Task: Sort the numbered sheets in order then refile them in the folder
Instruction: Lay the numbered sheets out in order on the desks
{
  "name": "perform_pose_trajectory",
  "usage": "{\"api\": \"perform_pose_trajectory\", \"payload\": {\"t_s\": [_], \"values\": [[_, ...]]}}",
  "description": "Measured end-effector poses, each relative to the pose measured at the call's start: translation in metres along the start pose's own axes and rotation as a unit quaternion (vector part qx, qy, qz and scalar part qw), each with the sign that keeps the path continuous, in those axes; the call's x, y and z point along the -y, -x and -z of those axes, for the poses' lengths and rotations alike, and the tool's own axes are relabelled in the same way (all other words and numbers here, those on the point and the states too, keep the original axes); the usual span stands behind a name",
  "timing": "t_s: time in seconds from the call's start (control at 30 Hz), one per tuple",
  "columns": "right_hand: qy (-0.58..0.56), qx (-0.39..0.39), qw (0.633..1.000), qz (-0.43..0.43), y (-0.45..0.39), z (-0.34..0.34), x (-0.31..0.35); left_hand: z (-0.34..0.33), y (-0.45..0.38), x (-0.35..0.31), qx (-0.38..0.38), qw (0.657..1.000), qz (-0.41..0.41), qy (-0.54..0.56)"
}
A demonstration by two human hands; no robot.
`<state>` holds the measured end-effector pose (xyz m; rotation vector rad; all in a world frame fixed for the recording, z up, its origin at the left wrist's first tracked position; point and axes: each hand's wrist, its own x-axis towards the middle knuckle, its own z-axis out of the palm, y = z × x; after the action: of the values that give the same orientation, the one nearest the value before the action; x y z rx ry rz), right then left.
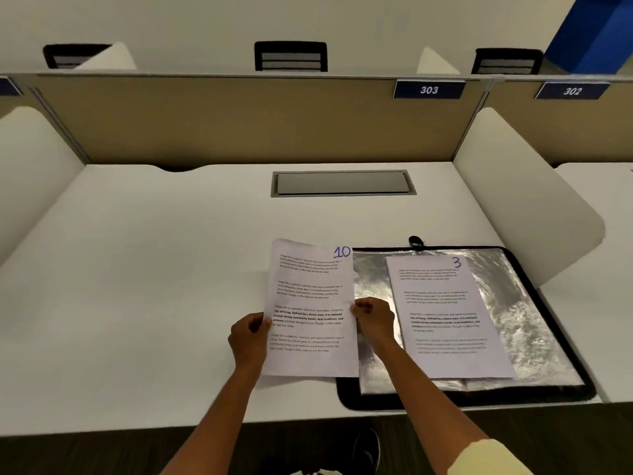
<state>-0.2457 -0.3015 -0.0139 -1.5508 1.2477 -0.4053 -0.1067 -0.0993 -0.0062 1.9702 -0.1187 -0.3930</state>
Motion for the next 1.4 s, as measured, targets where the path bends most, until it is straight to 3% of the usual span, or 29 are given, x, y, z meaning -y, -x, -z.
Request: {"api": "perform_pose_trajectory", "payload": {"t_s": [0.27, 0.67, 0.87, 0.97, 1.07, 1.13, 1.23, 1.4], "values": [[0.054, 0.002, 0.998, 0.021, 0.022, -0.044, 0.001, 0.041, -0.015, 0.026, 0.002, 0.999, -0.002, -0.048], [0.132, -0.045, 0.988, 0.06, 0.039, -0.063, -0.001, 0.051, -0.02, 0.04, 0.041, 0.991, -0.034, -0.126], [0.188, -0.04, 0.97, 0.146, 0.053, -0.071, -0.011, 0.049, -0.017, 0.049, 0.038, 0.979, -0.08, -0.185], [0.269, -0.054, 0.937, 0.218, 0.063, -0.078, -0.014, 0.048, -0.016, 0.055, 0.045, 0.956, -0.176, -0.228], [0.332, -0.046, 0.899, 0.282, 0.074, -0.084, -0.022, 0.045, -0.018, 0.064, 0.099, 0.927, -0.259, -0.251], [0.386, -0.017, 0.88, 0.275, 0.079, -0.088, -0.029, 0.043, -0.019, 0.069, 0.154, 0.898, -0.296, -0.286], [0.469, 0.008, 0.848, 0.246, 0.084, -0.093, -0.041, 0.043, -0.019, 0.076, 0.206, 0.849, -0.306, -0.378], [0.51, 0.078, 0.832, 0.205, 0.088, -0.091, -0.046, 0.05, -0.021, 0.078, 0.232, 0.828, -0.276, -0.429]]}}
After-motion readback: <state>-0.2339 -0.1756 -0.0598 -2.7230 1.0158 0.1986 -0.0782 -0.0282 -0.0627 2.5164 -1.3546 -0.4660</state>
